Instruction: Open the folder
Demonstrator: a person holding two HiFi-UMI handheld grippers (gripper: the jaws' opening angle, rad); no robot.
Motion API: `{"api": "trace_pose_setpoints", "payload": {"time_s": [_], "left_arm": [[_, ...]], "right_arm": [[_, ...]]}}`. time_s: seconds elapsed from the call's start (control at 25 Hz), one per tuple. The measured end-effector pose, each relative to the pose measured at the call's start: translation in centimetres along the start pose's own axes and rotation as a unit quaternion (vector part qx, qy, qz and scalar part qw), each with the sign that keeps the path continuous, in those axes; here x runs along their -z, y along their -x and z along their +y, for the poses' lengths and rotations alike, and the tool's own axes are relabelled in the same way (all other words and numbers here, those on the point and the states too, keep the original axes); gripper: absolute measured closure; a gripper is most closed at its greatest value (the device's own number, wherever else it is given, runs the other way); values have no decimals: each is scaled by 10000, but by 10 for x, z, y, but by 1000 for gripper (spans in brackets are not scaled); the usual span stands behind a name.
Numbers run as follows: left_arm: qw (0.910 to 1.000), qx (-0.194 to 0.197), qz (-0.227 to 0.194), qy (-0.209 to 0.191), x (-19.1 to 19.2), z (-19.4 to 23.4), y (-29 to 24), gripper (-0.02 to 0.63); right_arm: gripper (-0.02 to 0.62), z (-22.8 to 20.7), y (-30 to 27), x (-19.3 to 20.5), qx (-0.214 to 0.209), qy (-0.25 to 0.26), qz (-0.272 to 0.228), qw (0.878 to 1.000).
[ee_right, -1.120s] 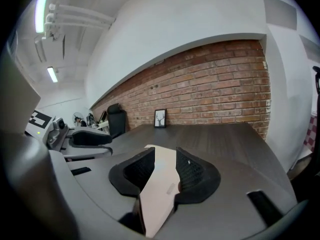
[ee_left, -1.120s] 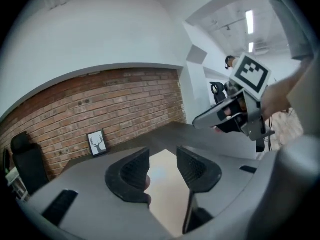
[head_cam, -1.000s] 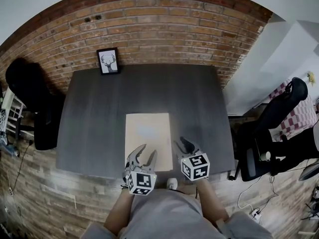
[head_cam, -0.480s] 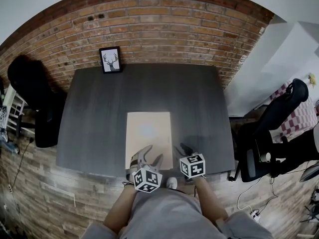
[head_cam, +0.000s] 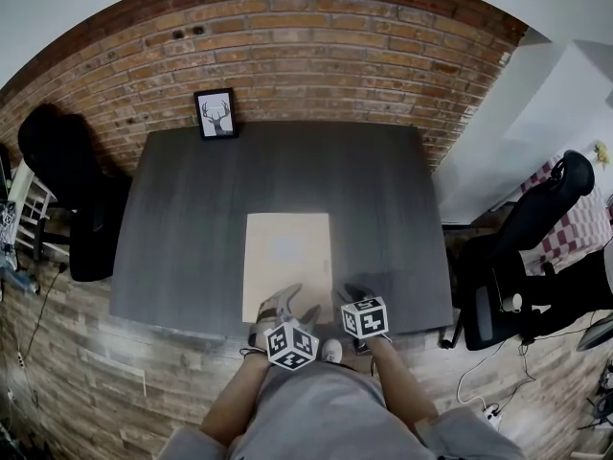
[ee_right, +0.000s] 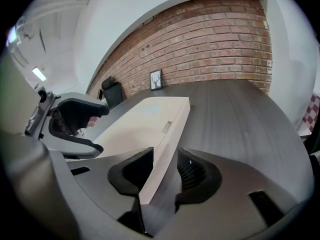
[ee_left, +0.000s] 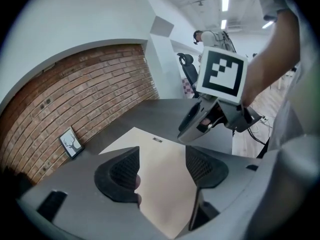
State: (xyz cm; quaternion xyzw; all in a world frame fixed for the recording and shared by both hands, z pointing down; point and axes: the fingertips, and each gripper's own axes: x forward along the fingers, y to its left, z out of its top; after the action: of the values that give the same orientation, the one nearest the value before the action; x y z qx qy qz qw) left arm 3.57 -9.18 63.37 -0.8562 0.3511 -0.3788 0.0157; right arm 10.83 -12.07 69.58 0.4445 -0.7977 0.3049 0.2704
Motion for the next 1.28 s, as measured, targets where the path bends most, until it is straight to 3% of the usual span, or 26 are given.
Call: {"api": "trace_pose_setpoints", "payload": {"time_s": [0.32, 0.8, 1.28], "left_arm": [[9991, 222, 228, -263, 10, -20, -8, 321], [9918, 802, 698, -715, 34, -63, -23, 319], [9870, 937, 715, -1090, 29, -84, -21, 327]], "right_arm": [[474, 0, -9, 13, -46, 76, 269, 9996], [466, 0, -10, 16, -36, -65, 208, 9998], [466, -1, -10, 16, -51, -74, 198, 9998]]}}
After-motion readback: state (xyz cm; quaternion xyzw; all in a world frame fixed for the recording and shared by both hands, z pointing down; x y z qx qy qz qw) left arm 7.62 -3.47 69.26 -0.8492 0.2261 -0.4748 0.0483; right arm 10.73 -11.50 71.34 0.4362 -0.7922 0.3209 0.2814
